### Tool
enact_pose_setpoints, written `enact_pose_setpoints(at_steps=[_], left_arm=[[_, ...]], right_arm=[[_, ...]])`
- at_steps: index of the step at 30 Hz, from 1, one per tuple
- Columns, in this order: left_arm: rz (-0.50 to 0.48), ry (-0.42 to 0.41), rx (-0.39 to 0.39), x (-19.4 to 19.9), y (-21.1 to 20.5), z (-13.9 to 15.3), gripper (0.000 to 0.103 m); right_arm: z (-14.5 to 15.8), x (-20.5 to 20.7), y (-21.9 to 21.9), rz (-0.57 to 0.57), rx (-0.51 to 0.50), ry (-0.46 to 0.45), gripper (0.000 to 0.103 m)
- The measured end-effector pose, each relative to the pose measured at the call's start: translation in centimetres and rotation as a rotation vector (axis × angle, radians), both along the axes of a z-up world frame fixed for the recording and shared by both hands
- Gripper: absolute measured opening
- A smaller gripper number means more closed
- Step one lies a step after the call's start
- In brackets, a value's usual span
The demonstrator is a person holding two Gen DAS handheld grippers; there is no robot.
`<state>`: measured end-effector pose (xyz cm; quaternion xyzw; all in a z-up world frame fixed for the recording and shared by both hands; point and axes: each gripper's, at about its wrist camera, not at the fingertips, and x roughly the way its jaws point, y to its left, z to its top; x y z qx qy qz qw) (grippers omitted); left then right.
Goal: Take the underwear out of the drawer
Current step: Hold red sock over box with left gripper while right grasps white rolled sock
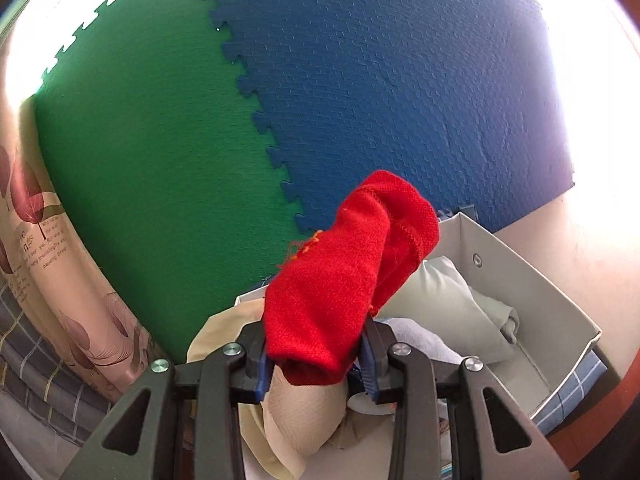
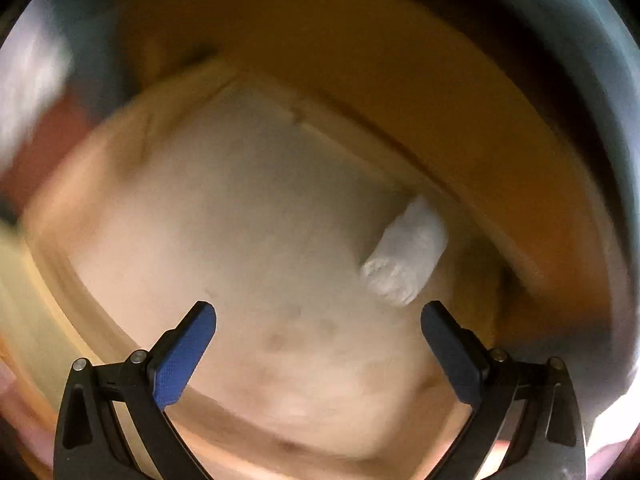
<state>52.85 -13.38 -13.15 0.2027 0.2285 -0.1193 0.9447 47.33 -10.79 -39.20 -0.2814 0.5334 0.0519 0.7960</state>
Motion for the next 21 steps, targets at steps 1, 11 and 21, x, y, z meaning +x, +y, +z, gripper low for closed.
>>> enact_pose_setpoints(at_steps=[1,11,21], left_arm=[[0.003,0.008,-0.01,0.1,0.2,0.0,0.034],[0.014,0.031,-0.051,0.6,1.0,0.5,0.034],[-0.011,0.068,-0.06,0.7,1.1,-0.9,0.034]], right_arm=[[0.0,-0.2,0.7,0.063,-0.055,-0.019,0.102],[-4.5,2.0,1.7,0.346,-0.325,0.023,0.102],[-3.9,2.7,-0.9,0.242,-0.08,0.097,0.095]])
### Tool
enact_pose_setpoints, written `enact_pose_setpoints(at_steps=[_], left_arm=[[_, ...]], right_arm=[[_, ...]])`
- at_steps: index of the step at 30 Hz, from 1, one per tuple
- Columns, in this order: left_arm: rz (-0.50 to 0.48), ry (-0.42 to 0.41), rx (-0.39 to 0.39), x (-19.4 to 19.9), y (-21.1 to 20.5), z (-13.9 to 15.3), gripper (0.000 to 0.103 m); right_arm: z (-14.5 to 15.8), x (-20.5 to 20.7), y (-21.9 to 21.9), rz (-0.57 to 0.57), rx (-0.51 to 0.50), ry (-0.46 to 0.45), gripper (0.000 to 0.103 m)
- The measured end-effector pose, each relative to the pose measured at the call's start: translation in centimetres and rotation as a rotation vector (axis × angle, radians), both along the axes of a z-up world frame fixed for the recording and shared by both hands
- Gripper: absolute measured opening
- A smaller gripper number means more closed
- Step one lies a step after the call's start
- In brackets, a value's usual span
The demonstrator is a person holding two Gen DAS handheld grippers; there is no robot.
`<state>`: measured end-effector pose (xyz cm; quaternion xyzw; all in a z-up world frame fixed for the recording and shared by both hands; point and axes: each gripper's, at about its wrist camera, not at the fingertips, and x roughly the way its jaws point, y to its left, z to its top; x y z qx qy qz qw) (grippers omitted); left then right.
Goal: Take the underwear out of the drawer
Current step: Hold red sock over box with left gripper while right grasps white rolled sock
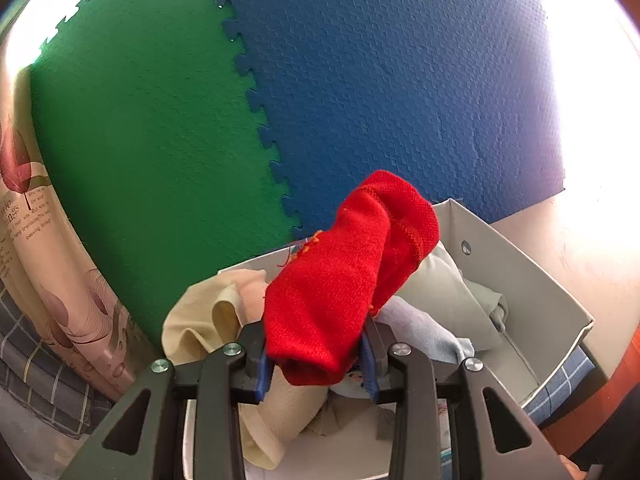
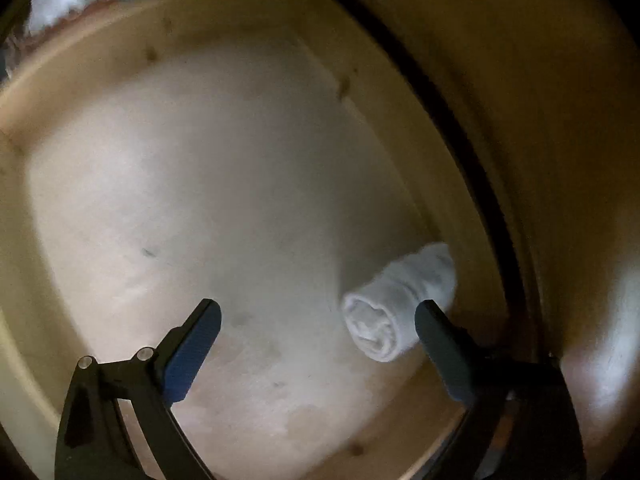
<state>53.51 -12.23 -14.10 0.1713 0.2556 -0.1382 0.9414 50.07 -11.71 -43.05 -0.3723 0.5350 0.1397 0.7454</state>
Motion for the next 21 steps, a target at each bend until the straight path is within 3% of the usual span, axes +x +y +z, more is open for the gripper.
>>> enact_pose_setpoints(at_steps=[2,4,5,8,10,12,14,16,18,19,21], left_arm=[[0.0,0.012,-0.004,0.2,-0.2,-0.2,0.034],[-0.002,0.005,0.0,0.0,-0.2,-0.1,0.034],[-0.005,0.002,0.003,-0.1,-0.2,-0.1,0.034],[-0.009,-0.011,0.0,-0.2,-0.3,0.0,0.035],[-0.01,-0.006,0.003,-0.2,-0.4,-0.2,0.035],[-0.01,-0.006,0.006,-0.2,-0.4,-0.5,0.035],[-0.011,0.001,0.01,-0.1,-0.6,-0.7,0.035],[-0.01,-0.002,0.01,-0.1,-0.8,-0.7,0.035],[-0.013,0.0,0.011,-0.1,-0.9,-0.7,0.035],[-0.014,-0.006,0.016,-0.1,-0.9,-0.6,0.035],[-0.013,-0.008,0.019,-0.2,-0.9,-0.7,0.035]], right_arm=[[-1.4,-0.2,0.5,0.007,-0.117,-0.007,0.103],[-2.5,-0.7,0.9,0.048,-0.167,0.012,0.102],[-2.4,-1.1,0.7,0.081,-0.103,0.062,0.102],[-2.7,0.1,-1.6,-0.03,-0.096,0.076,0.101],[-2.4,1.0,-3.4,-0.072,-0.02,0.112,0.101],[-3.2,0.7,-3.4,0.017,-0.091,0.119,0.097],[-3.1,0.7,-3.0,0.121,-0.1,0.188,0.086],[-3.2,0.9,-2.8,0.155,-0.101,0.231,0.084],[-2.9,0.9,-2.8,0.181,-0.072,0.234,0.083],[-2.3,0.5,-2.9,0.192,-0.038,0.22,0.087],[-1.9,0.2,-4.5,0.155,0.059,0.189,0.084]])
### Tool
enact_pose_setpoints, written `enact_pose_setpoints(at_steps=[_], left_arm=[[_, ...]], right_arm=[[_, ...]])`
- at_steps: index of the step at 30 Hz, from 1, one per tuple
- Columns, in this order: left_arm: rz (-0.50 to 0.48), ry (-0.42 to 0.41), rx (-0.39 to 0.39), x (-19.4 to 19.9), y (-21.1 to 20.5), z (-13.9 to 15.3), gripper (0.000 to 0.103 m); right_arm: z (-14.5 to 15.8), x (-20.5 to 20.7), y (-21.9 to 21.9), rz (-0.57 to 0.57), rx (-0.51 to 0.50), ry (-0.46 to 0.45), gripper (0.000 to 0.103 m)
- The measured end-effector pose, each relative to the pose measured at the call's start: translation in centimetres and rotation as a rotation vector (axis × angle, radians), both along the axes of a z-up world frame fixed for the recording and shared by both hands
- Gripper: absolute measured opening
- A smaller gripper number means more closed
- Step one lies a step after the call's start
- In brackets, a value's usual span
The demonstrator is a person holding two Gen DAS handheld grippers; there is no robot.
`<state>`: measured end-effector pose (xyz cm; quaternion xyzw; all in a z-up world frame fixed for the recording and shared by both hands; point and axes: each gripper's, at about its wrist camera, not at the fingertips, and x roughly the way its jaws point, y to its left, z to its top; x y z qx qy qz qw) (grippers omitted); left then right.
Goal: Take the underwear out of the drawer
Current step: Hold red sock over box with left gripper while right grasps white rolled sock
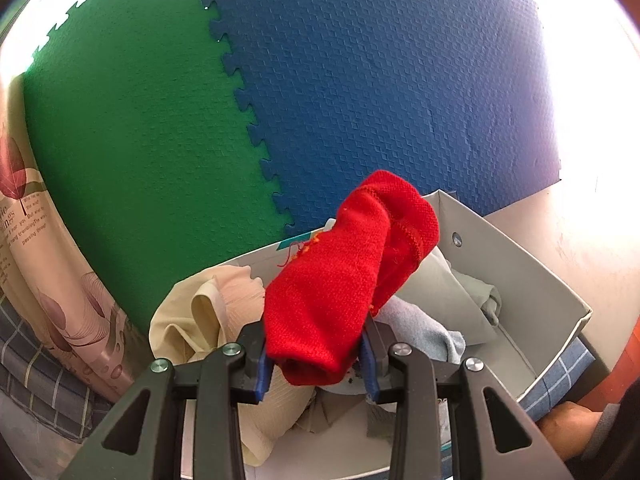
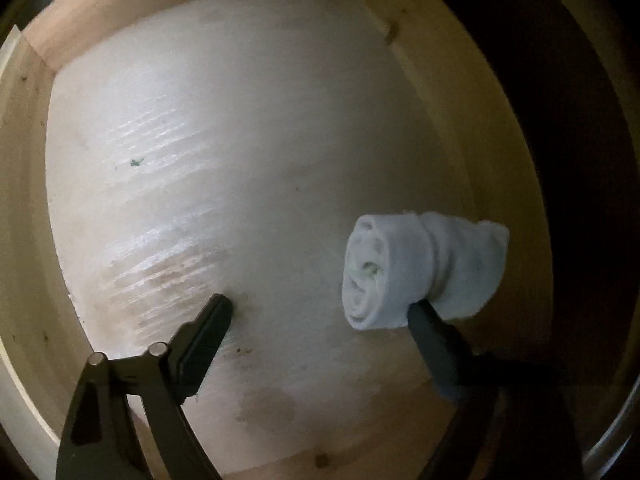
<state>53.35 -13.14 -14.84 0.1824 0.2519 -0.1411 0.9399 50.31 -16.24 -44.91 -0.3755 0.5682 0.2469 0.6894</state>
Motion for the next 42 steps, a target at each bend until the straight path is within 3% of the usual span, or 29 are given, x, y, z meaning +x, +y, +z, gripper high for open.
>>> enact_pose_setpoints(at_steps=[1,2,3,5,7,9,10,11,12,13,14,15,16,18,19,20,22,24,26,30,31,34,35,36,37,38,39,42], left_arm=[[0.001,0.004,-0.004,0.1,0.0,-0.1,0.035],[0.002,0.006,-0.005,0.0,0.0,-0.1,0.035],[0.001,0.006,-0.002,0.0,-0.1,-0.1,0.035],[-0.001,0.004,-0.001,0.0,-0.1,-0.1,0.035],[-0.002,0.006,-0.007,0.0,-0.1,0.0,0.035],[-0.002,0.008,-0.017,-0.1,0.0,0.0,0.035],[-0.004,0.009,-0.017,-0.1,0.0,0.0,0.035],[-0.005,0.006,-0.014,-0.2,0.0,-0.1,0.035],[-0.005,0.004,-0.01,-0.3,0.0,-0.1,0.035],[-0.006,0.005,-0.01,-0.3,0.0,-0.1,0.035],[-0.005,0.009,-0.016,-0.2,0.2,-0.1,0.035],[-0.004,0.011,-0.019,-0.2,0.3,-0.1,0.035],[-0.005,0.01,-0.018,-0.3,0.4,-0.1,0.035],[-0.003,0.004,-0.015,-0.3,0.4,-0.1,0.035],[-0.002,0.008,-0.021,-0.2,0.5,-0.1,0.035],[-0.001,0.009,-0.025,-0.1,0.6,-0.1,0.035],[0.0,0.006,-0.025,-0.1,0.5,-0.1,0.035],[-0.001,0.016,-0.026,0.0,0.4,-0.3,0.035],[-0.001,0.016,-0.021,0.1,0.3,-0.4,0.035],[0.006,0.024,-0.032,0.3,0.4,-0.3,0.035],[0.008,0.025,-0.033,0.3,0.5,-0.4,0.035],[0.013,0.03,-0.038,0.4,0.5,-0.4,0.035],[0.014,0.032,-0.041,0.4,0.6,-0.4,0.035],[0.013,0.037,-0.043,0.4,0.5,-0.5,0.035],[0.013,0.042,-0.049,0.5,0.6,-0.4,0.035],[0.014,0.042,-0.055,0.5,0.7,-0.4,0.035],[0.015,0.043,-0.06,0.5,0.7,-0.4,0.035],[0.018,0.046,-0.07,0.4,0.9,-0.4,0.035]], right_arm=[[0.3,-0.1,-0.4,-0.018,0.038,0.008,0.067],[0.7,-0.1,-0.5,-0.037,0.075,0.02,0.022],[1.0,-0.5,-0.8,-0.038,0.049,-0.016,0.007],[0.8,-3.1,0.6,0.084,0.034,0.032,0.0],[1.1,-6.0,1.9,0.201,-0.024,-0.016,0.001],[2.9,-6.2,1.8,0.184,-0.039,-0.132,0.0],[3.3,-6.4,1.8,0.192,-0.074,-0.196,0.01],[3.4,-6.7,1.9,0.23,-0.154,-0.282,0.039],[3.3,-7.0,2.0,0.275,-0.217,-0.339,0.052],[3.3,-7.6,2.3,0.344,-0.26,-0.378,0.047],[3.4,-8.5,2.5,0.419,-0.271,-0.38,0.023],[3.3,-8.5,2.6,0.434,-0.298,-0.361,0.017],[3.3,-8.1,1.7,0.43,-0.31,-0.334,0.017],[2.9,-7.0,1.3,0.383,-0.369,-0.225,0.049],[2.6,-6.8,1.0,0.371,-0.396,-0.218,0.085],[2.3,-6.9,0.5,0.368,-0.419,-0.277,0.103],[2.3,-7.2,0.0,0.368,-0.431,-0.385,0.102],[0.9,-7.1,-0.4,0.4,-0.538,-0.465,0.102],[-0.4,-6.7,0.7,0.468,-0.62,-0.432,0.102],[-3.4,-7.4,-0.2,0.744,-0.856,-0.427,0.103],[-3.2,-7.6,0.3,0.791,-0.84,-0.391,0.103],[-4.2,-8.1,1.2,0.923,-0.952,-0.405,0.095],[-4.2,-8.0,1.7,0.917,-0.978,-0.374,0.075],[-3.9,-7.6,2.3,0.849,-0.974,-0.303,0.063],[-3.6,-7.3,2.5,0.819,-0.972,-0.302,0.036],[-2.6,-7.0,3.1,0.77,-0.92,-0.333,0.035],[-1.6,-6.9,3.5,0.702,-0.869,-0.302,0.035],[0.2,-8.7,4.2,0.685,-0.81,-0.292,0.034]])
